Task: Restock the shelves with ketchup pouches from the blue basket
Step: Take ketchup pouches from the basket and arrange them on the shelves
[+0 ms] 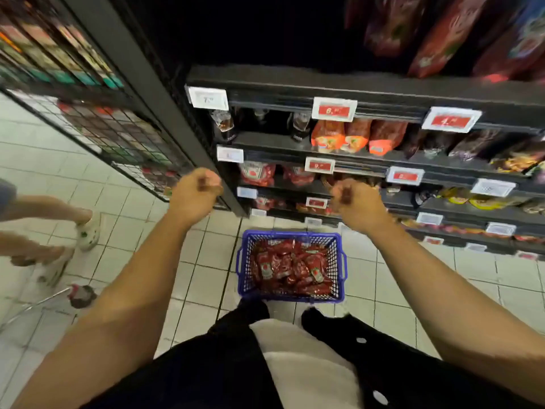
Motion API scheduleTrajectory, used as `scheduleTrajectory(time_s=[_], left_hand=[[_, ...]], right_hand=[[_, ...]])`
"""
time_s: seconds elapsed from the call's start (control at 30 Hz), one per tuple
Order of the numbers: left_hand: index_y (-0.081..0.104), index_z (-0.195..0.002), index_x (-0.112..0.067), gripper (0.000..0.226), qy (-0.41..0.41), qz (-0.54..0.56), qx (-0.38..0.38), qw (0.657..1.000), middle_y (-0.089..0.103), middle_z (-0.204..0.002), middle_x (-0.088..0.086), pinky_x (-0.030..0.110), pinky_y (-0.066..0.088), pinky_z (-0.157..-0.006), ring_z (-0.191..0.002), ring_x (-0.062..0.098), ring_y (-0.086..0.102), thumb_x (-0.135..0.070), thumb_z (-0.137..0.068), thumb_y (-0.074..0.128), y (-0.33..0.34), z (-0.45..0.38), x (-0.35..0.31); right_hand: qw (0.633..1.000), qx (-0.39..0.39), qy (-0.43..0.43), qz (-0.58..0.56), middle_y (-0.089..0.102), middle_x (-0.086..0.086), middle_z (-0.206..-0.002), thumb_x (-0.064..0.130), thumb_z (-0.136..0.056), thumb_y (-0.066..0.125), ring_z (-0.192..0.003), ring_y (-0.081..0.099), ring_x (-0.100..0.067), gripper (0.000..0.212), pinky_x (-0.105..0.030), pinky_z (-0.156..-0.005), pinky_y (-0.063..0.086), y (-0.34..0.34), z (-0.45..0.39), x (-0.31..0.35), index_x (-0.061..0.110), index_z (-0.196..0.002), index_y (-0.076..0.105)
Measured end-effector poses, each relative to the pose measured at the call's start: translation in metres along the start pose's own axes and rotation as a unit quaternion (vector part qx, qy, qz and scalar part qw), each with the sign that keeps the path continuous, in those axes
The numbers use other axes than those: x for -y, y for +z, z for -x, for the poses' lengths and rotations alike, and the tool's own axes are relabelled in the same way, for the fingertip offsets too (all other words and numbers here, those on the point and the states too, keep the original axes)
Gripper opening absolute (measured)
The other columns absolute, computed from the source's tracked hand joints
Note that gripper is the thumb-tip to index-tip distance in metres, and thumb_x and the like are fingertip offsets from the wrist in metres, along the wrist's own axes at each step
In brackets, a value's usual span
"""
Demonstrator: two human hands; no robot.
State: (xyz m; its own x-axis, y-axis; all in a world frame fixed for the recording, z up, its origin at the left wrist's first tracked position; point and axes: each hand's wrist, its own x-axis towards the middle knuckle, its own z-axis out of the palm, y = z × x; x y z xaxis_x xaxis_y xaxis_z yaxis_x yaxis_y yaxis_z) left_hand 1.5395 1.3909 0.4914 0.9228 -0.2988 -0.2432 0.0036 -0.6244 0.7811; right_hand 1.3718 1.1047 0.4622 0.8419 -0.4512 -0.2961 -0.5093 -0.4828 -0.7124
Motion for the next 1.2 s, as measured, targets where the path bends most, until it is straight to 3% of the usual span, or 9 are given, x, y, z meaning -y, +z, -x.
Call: scheduleTrajectory(time_s=[0.1,0.2,0.4,0.63,0.7,0.83,0.93,1.03,1.2], left_hand=[[0.066,-0.095,0.005,0.015,-0.087,-0.038,0.06,0.994,0.063,-0.085,0.01,0.019,0.047,-0.078,-0.08,0.008,0.062,0.016,-0.086,0.06,0.046,0.039,0.054],[0.07,-0.099,-0.007,0.01,-0.177,-0.109,0.12,0.971,0.071,-0.094,0.01,0.027,0.052,-0.08,-0.089,0.025,0.066,-0.004,-0.091,0.064,0.082,0.067,0.099],[0.068,-0.107,-0.01,0.018,-0.264,-0.174,0.228,0.921,0.073,-0.105,0.013,0.044,0.056,-0.089,-0.1,0.033,0.069,-0.021,-0.094,0.062,0.149,0.088,0.186],[0.061,-0.09,-0.02,0.007,-0.322,-0.18,0.268,0.89,0.065,-0.092,0.006,0.034,0.048,-0.075,-0.095,0.03,0.064,-0.024,-0.086,0.065,0.261,0.051,0.309],[0.064,-0.092,-0.02,0.009,-0.315,-0.17,0.281,0.89,0.066,-0.093,0.008,0.036,0.051,-0.079,-0.101,0.035,0.066,-0.025,-0.085,0.066,0.298,0.028,0.349],[0.04,-0.145,-0.025,0.065,-0.316,-0.165,0.234,0.905,0.059,-0.131,0.012,0.035,0.045,-0.084,-0.108,0.033,0.059,-0.044,-0.087,0.064,0.37,-0.027,0.429],[0.021,-0.154,-0.031,0.082,-0.243,-0.21,0.184,0.929,0.039,-0.154,0.012,0.048,0.046,-0.104,-0.133,0.034,0.045,-0.05,-0.087,0.064,0.415,-0.067,0.48],[0.018,-0.156,-0.024,0.098,-0.131,-0.289,0.183,0.931,0.025,-0.162,0.01,0.055,0.031,-0.117,-0.147,0.035,0.026,-0.043,-0.078,0.075,0.439,-0.106,0.523],[0.006,-0.158,-0.016,0.125,-0.018,-0.407,0.243,0.88,0.02,-0.164,0.012,0.057,0.017,-0.119,-0.152,0.036,0.017,-0.04,-0.065,0.086,0.445,-0.137,0.571]], right_hand=[[0.992,0.085,0.089,-0.006,0.068,0.0,-0.089,0.007,-0.086,0.069,-0.097,0.069,-0.027,0.011,-0.036,-0.094,0.052,0.044,0.021,-0.061,0.017,-0.084,0.066],[0.977,0.132,0.165,0.015,0.069,0.001,-0.091,0.029,-0.085,0.069,-0.098,0.068,-0.027,0.007,-0.026,-0.084,0.048,0.077,0.041,-0.102,0.023,-0.081,0.068],[0.948,0.148,0.283,-0.018,0.072,-0.015,-0.084,0.029,-0.086,0.06,-0.078,0.07,-0.039,0.02,-0.053,-0.074,0.06,0.144,0.056,-0.171,0.022,-0.068,0.057],[0.909,0.179,0.354,-0.13,0.068,-0.007,-0.097,0.026,-0.095,0.057,-0.082,0.067,-0.025,0.013,-0.049,-0.076,0.063,0.263,0.001,-0.247,0.019,-0.099,0.067],[0.894,0.167,0.379,-0.17,0.067,-0.01,-0.102,0.028,-0.098,0.054,-0.086,0.066,-0.027,0.03,-0.05,-0.077,0.061,0.304,-0.031,-0.271,0.006,-0.114,0.067],[0.827,0.158,0.461,-0.283,0.072,-0.004,-0.091,0.05,-0.087,0.067,-0.079,0.068,-0.024,0.036,-0.036,-0.064,0.057,0.382,-0.103,-0.304,0.018,-0.103,0.066],[0.79,0.153,0.463,-0.372,0.069,0.001,-0.08,0.055,-0.083,0.069,-0.068,0.068,-0.017,0.038,-0.033,-0.064,0.058,0.435,-0.155,-0.331,0.02,-0.099,0.065],[0.789,0.124,0.46,-0.387,0.067,-0.01,-0.111,0.058,-0.082,0.069,-0.096,0.07,-0.025,0.054,-0.037,-0.066,0.061,0.48,-0.199,-0.351,0.022,-0.121,0.063],[0.759,0.073,0.472,-0.442,0.067,-0.008,-0.118,0.04,-0.087,0.072,-0.101,0.066,-0.025,0.043,-0.034,-0.064,0.061,0.522,-0.237,-0.368,0.02,-0.123,0.06]])
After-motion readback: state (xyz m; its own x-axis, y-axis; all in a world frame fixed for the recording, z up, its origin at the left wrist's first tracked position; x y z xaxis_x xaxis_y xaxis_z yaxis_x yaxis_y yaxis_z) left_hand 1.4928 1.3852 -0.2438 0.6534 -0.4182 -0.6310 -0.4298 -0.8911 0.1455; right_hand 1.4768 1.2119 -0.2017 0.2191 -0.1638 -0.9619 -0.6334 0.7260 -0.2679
